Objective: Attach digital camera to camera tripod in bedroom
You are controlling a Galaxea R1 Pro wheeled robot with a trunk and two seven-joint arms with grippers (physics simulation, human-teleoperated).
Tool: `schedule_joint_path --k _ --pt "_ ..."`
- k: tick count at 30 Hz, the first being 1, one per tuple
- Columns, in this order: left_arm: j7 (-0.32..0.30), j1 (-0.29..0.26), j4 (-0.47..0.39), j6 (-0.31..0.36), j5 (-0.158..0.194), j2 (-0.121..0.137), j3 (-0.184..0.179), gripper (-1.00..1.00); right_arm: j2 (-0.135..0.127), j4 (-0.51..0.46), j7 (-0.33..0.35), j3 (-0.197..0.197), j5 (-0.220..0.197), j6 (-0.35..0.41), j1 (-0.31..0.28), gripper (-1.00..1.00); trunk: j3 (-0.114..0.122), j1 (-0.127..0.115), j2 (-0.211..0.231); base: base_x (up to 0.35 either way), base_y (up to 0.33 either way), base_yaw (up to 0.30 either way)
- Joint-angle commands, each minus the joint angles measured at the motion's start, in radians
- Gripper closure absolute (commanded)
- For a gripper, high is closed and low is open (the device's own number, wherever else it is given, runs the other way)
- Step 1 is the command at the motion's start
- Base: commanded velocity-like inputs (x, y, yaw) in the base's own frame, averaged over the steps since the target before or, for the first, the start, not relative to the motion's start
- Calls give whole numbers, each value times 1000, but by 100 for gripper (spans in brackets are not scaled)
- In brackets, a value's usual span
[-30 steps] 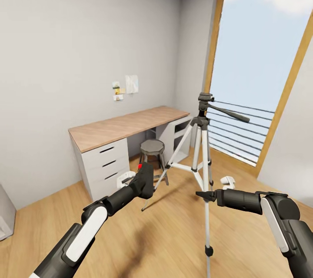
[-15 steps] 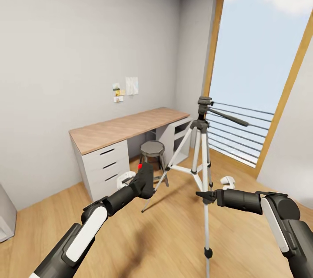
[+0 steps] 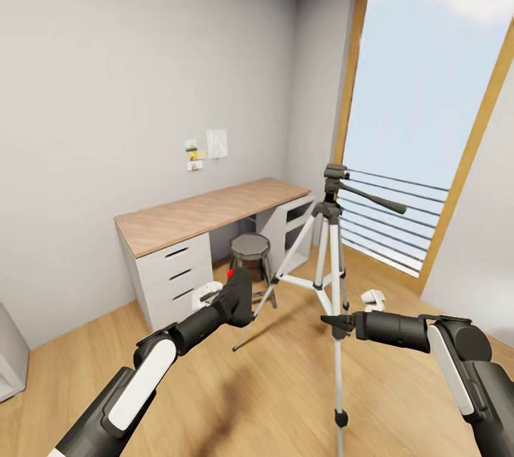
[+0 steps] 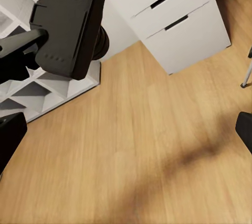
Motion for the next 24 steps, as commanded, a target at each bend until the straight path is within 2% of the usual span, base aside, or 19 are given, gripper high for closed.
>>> schedule_joint_path --k 1,9,11,13,16,17,21,22,24 --pt "10 -1 -2 1 8 1 -2 100 1 0 4 0 2 4 -1 -100 2 -4 6 0 0 0" --pt "13 -1 22 3 9 2 2 100 3 0 2 3 2 4 -1 -100 27 -35 62 0 0 0" --pt "16 -1 58 4 9 2 5 100 3 6 1 2 3 4 -1 -100 33 -42 76 0 0 0" --pt "18 -1 155 6 10 7 17 100 -2 21 -4 0 7 4 -1 -100 40 -50 90 0 0 0" --pt "18 -1 216 7 11 19 32 100 -4 55 -10 -1 23 4 -1 -100 49 -61 111 0 0 0" --pt "18 -1 262 6 12 30 40 100 -5 95 -12 -1 43 4 -1 -100 52 -65 118 0 0 0" --pt "14 -1 383 5 14 46 48 100 -6 207 -15 0 98 4 -2 -100 65 -81 146 0 0 0" --pt "12 -1 453 4 16 49 50 100 -6 275 -17 0 133 4 -2 -100 68 -84 153 0 0 0" --pt "10 -1 526 3 16 50 51 100 -6 350 -17 1 172 4 -2 -100 74 -92 167 0 0 0"
